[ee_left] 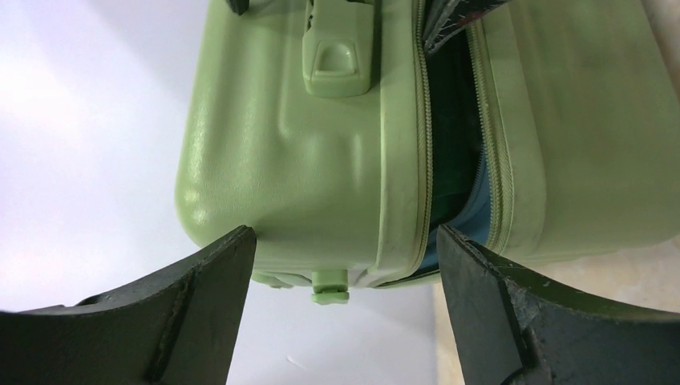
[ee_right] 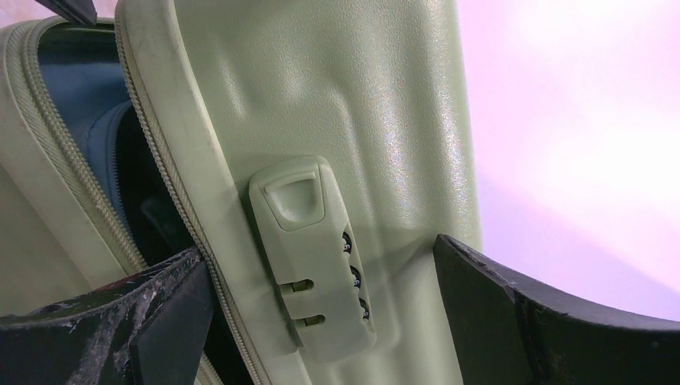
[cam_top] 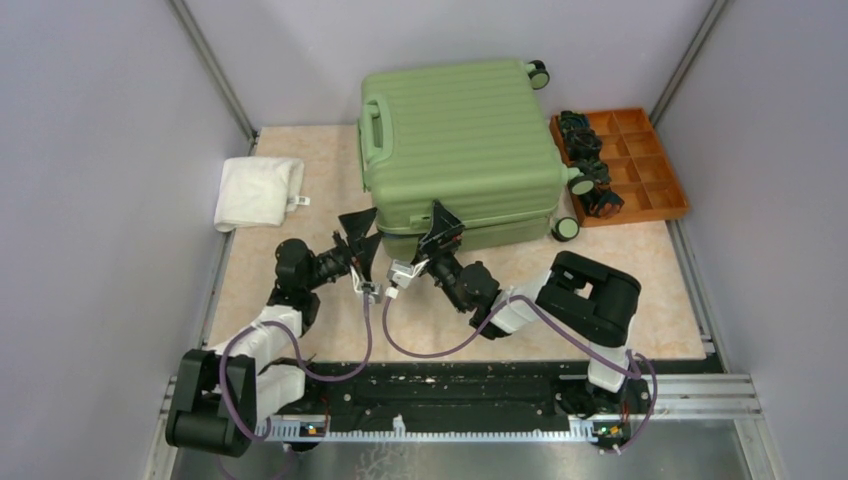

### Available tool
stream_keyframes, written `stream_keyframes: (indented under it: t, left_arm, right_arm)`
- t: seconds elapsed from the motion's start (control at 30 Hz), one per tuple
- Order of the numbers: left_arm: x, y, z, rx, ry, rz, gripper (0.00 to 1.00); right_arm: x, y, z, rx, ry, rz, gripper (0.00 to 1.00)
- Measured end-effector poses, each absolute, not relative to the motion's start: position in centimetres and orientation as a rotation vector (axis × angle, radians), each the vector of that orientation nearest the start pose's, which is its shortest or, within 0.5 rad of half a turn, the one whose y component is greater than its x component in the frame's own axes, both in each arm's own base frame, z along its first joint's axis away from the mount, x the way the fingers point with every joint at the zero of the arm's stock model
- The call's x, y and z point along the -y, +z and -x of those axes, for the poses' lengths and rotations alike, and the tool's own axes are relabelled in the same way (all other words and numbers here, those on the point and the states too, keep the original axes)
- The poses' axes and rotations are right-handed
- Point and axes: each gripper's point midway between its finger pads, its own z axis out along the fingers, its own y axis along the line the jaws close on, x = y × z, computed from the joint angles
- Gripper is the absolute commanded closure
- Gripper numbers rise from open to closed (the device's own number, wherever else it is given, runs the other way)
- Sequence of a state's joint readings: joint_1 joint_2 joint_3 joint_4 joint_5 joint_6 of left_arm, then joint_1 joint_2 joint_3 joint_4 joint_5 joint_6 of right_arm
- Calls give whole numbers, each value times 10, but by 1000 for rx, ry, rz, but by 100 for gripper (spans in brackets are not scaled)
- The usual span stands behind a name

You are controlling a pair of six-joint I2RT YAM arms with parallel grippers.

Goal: Pack the luggage
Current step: Zip the luggage at the center of the board.

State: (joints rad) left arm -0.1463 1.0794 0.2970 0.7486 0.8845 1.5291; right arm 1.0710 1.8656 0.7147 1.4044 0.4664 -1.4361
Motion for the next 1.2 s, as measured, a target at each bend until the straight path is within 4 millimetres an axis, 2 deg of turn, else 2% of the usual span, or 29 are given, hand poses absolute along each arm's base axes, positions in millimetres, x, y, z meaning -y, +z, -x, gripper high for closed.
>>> stream_keyframes:
  t: [0.37, 0.7, 0.73, 0.87, 1.07, 1.2]
  left_arm:
    - [167, 202, -318, -290, 531, -1589, 9]
    - [189, 190, -312, -161, 544, -1637, 6]
    - [190, 190, -311, -154, 546, -1638, 2]
    - [192, 196, -311, -122, 574, -1618, 1]
    - [197, 211, -322, -26, 683, -1575, 1]
    - [204, 197, -335, 75, 751, -1536, 1]
  right_arm:
    - [-341, 214, -325, -814, -627, 1112, 2]
    - [-338, 212, -328, -834, -633, 1108, 2]
    - [-338, 212, -328, -834, -633, 1108, 2]
    - [-339, 214, -328, -836, -632, 1103, 2]
    - [-338, 217, -329, -844, -626, 1087, 2]
    - [-337, 217, -329, -855, -624, 1080, 2]
